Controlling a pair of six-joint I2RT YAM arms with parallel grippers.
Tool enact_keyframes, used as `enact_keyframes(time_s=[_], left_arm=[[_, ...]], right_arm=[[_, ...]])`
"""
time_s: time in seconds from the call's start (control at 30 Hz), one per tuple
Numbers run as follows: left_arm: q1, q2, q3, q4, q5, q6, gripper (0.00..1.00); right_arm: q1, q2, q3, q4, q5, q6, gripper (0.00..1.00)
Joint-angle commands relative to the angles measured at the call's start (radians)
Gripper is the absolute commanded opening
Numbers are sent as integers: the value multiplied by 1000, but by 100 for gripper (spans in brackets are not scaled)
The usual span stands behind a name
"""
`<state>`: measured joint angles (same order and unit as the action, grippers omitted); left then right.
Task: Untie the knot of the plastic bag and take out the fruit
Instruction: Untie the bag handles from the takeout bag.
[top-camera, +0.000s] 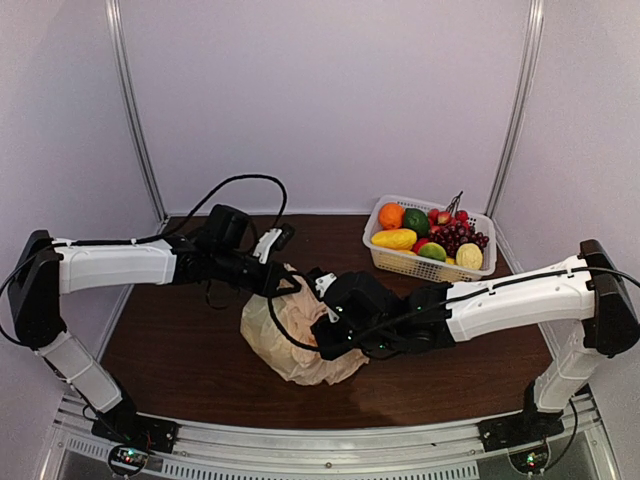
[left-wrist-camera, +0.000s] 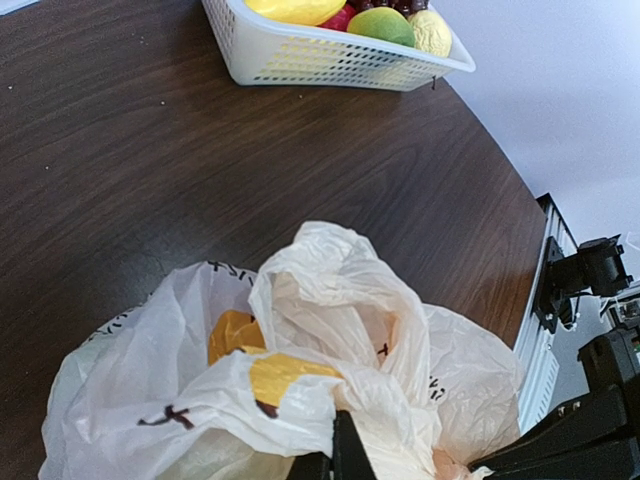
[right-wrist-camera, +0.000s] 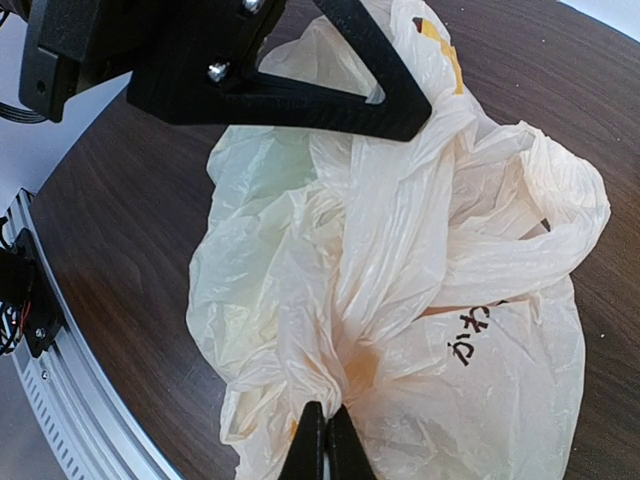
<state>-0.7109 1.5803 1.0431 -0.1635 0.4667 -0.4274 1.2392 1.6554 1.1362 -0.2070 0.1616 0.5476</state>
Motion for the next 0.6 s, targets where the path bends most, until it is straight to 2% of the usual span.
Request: enact_keyframes(time_s=[0.0, 0.57], left_arm=[[-4, -24, 0, 35, -34, 12, 0], [70, -93, -14, 44, -102, 27, 0]], right_arm=[[12, -24, -20, -13, -1, -2, 0], [43, -50, -100, -22, -3, 42, 0]])
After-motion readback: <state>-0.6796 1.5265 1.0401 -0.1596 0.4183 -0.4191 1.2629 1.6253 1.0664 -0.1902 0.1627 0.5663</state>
